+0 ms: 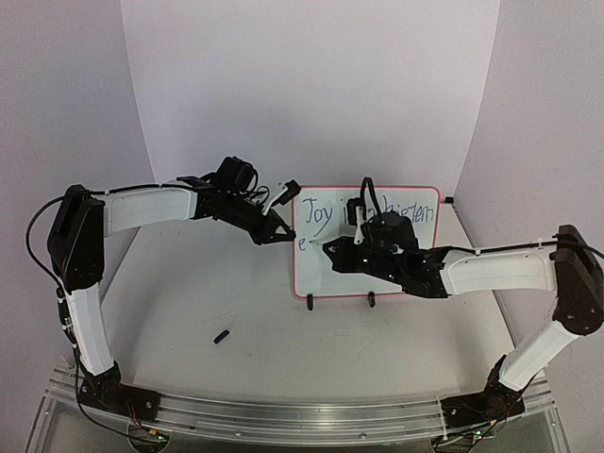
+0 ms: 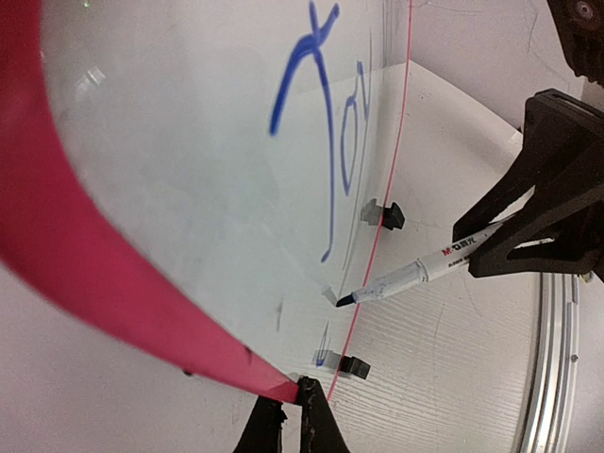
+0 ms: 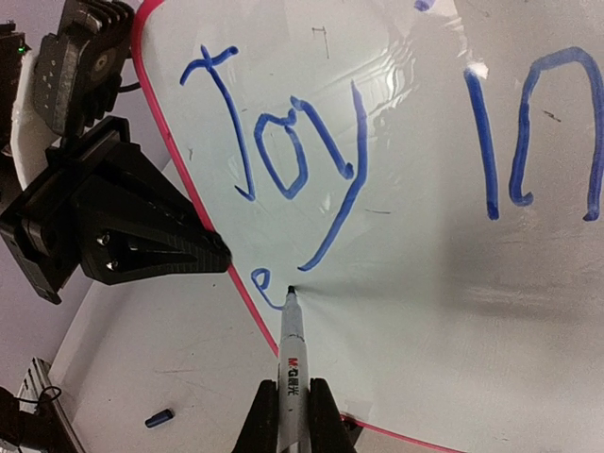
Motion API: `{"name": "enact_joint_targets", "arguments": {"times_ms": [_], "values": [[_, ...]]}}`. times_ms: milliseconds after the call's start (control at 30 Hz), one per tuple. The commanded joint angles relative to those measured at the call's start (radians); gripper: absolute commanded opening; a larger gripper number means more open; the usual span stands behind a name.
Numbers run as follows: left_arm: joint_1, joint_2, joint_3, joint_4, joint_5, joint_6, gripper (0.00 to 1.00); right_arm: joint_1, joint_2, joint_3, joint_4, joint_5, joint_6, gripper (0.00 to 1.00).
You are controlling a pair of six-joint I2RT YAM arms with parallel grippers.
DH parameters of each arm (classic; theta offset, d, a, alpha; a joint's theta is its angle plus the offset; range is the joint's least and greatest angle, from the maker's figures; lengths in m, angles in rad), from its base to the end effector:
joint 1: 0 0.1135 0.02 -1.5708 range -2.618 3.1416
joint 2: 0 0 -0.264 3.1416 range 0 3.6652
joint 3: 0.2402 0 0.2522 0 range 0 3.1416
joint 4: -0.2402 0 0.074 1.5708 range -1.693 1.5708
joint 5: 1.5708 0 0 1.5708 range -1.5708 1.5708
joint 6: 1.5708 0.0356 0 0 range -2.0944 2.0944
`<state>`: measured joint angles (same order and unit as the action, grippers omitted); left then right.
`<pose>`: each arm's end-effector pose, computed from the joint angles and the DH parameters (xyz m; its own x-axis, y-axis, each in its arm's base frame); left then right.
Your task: Write a sentence on the whiteboard
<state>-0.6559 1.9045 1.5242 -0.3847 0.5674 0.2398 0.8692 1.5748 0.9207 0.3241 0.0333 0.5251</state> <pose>0.3301 -0.2782 0.2557 -0.3380 0.5128 -0.7891 0.9284 0.3192 -0.1902 0.2304 0.2709 0.2406 -0.5535 0.1213 -0.8240 -0.5381 0.7031 0.4649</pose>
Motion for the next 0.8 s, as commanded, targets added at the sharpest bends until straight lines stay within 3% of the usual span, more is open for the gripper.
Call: {"name": "enact_joint_targets", "arguments": {"times_ms": [0,767], "values": [[-0.028,0.015,-0.015,-0.152,-0.062,0.079,0.00,-0.004,0.026,0.043,0.018,0.035,0.001,0.00],[-0.028,0.011,-0.015,-0.154,-0.064,0.080,0.00,-0.003,0.031,0.000,0.005,0.037,0.035,0.00]]}}
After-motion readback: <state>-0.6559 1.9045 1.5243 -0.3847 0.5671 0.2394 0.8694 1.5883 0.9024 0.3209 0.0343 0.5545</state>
